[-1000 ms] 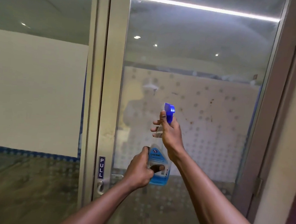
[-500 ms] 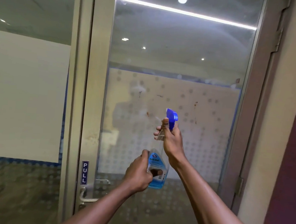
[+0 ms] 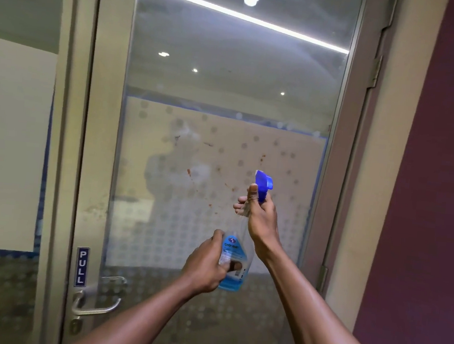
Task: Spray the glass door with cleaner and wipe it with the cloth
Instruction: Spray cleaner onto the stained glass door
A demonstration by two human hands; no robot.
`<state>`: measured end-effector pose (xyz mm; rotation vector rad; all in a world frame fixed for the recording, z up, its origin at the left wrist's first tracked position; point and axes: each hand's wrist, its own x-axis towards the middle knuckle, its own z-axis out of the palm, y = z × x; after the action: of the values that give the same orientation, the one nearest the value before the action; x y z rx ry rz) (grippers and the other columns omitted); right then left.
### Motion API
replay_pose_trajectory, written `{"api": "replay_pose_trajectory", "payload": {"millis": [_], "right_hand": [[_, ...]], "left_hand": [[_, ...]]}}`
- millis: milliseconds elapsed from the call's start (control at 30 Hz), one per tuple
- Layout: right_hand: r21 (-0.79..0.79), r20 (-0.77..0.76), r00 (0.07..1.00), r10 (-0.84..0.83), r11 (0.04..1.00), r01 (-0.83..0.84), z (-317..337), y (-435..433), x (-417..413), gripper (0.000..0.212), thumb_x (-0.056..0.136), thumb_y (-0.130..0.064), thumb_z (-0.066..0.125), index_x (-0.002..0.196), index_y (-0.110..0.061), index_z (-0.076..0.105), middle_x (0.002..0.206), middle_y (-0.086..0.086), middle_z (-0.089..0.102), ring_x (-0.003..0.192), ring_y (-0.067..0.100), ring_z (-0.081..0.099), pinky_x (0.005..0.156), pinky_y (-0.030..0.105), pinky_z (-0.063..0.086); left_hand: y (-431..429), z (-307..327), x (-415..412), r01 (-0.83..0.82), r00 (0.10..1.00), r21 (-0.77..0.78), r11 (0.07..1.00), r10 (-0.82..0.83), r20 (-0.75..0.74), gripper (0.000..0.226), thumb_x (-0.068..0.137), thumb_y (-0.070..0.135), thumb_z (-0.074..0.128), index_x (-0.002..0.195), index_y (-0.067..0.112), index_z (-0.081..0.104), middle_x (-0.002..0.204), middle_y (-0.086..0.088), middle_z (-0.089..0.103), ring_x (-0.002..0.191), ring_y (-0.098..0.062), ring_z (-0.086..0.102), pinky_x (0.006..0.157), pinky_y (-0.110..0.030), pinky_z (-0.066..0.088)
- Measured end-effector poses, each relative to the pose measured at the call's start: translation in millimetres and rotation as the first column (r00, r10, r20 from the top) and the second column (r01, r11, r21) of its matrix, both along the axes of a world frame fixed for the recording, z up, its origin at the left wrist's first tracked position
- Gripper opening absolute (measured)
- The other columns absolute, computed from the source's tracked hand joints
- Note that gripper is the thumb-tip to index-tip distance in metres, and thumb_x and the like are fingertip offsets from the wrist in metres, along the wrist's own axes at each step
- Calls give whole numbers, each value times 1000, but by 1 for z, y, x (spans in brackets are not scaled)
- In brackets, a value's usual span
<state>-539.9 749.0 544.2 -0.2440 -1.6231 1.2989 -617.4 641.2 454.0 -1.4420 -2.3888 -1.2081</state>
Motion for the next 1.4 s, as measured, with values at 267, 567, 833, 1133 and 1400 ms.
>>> {"api": "replay_pose_trajectory", "payload": {"millis": [267,567,833,1133,1400], "right_hand": [[-8,0,994,-109,994,109,9,44,36,65,91,-71,58,111,-9,64,84,1,71,78,17,78,89,46,63],[-6,-25,985,-171,985,171,-2,64,55,77,93,-75,56,118,-2,63,76,-7,74,76,16,79,92,51,63],[-8,-14,999,-50,999,50,-20,52,64,44,95,-65,59,113,-26,62,91,3,76,83,21,79,94,49,63],[16,196,973,121,992,-126,-58,35,73,43,104,-26,71,142,-18,52,108,24,77,93,28,78,89,37,60],[96,409,897,169,969,-227,-131,13,56,70,83,-39,92,142,-25,59,94,-13,73,89,0,71,99,42,60]], "left_hand": [[40,18,36,69,997,-41,997,-70,-15,46,94,37,77,118,28,39,121,-2,71,101,-24,72,84,-50,63],[57,18,55,115,993,-81,990,-114,18,52,94,41,79,124,28,38,125,-2,70,106,-25,72,87,-52,63],[51,-1,56,82,997,-69,994,-81,17,49,93,39,81,118,28,40,122,-1,71,103,-22,72,82,-47,64],[21,-45,48,35,995,-31,999,-32,94,47,86,35,85,111,25,46,109,1,71,93,-20,70,79,-44,61],[-27,-117,52,-131,969,-33,991,135,206,43,78,44,79,106,30,50,108,8,69,97,-21,66,84,-48,56]]}}
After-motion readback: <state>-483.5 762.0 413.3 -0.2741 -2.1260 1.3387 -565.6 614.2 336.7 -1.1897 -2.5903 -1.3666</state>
